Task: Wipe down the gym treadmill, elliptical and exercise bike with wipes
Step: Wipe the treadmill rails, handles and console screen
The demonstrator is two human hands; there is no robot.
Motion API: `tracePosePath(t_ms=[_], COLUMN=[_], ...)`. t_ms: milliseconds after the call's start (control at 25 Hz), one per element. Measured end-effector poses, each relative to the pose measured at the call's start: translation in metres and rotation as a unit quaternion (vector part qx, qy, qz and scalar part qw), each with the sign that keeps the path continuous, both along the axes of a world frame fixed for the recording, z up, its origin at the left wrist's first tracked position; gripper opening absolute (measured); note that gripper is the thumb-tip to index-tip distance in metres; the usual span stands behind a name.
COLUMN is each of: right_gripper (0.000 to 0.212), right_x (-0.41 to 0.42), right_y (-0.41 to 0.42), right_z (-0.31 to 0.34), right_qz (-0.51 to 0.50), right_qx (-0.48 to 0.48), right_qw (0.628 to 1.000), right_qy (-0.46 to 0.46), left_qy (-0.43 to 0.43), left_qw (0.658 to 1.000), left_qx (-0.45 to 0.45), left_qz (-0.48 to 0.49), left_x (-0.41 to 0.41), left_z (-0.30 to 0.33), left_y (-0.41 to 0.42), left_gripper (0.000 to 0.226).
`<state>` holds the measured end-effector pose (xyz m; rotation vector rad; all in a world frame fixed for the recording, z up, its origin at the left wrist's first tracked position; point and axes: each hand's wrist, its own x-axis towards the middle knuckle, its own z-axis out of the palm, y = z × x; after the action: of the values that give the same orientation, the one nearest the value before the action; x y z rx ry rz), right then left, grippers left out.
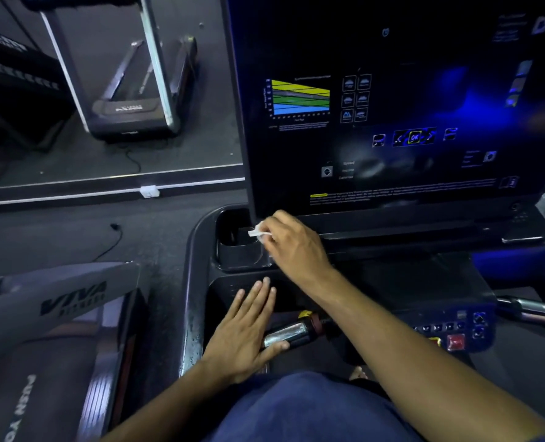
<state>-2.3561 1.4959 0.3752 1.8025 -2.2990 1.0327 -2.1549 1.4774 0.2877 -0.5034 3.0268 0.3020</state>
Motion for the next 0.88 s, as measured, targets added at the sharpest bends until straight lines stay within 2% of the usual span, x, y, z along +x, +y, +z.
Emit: tracePosePath(t_ms=[160, 360, 520, 720, 880], right_gripper=[0.007, 0.013, 0.010, 0.014, 0.017], right_x=[-0.051, -0.126, -0.180, -0.240, -0.247], right_y=[0.043, 0.111, 0.163, 0.211, 0.240], right_z=[-0.002, 0.001, 0.003, 0.001, -0.006], right_qz=[-0.068, -0.169, -0.223, -0.308, -0.350], right_qx=[-0.017, 0.003, 0.012, 0.010, -0.043], right_qw=[0.997, 0.986, 0.975, 0.951, 0.934], right_qy=[-0.014, 0.004, 0.016, 0.020, -0.061], left_qy=[-0.003, 0.053, 0.039, -0.008, -0.033], left_qw=[0.999, 0.989, 0.972, 0.967, 0.972], left_qx=[0.043, 0.116, 0.161, 0.151, 0.138], left_qz=[0.023, -0.080, -0.168, -0.206, -0.189], left_x=[-0.008, -0.079, -0.137, -0.157, -0.160], left_z=[0.008, 0.027, 0.037, 0.039, 0.032], left_y=[0.002, 0.016, 0.035, 0.031, 0.033], left_gripper=[0.092, 0.076, 0.072, 0.072, 0.078])
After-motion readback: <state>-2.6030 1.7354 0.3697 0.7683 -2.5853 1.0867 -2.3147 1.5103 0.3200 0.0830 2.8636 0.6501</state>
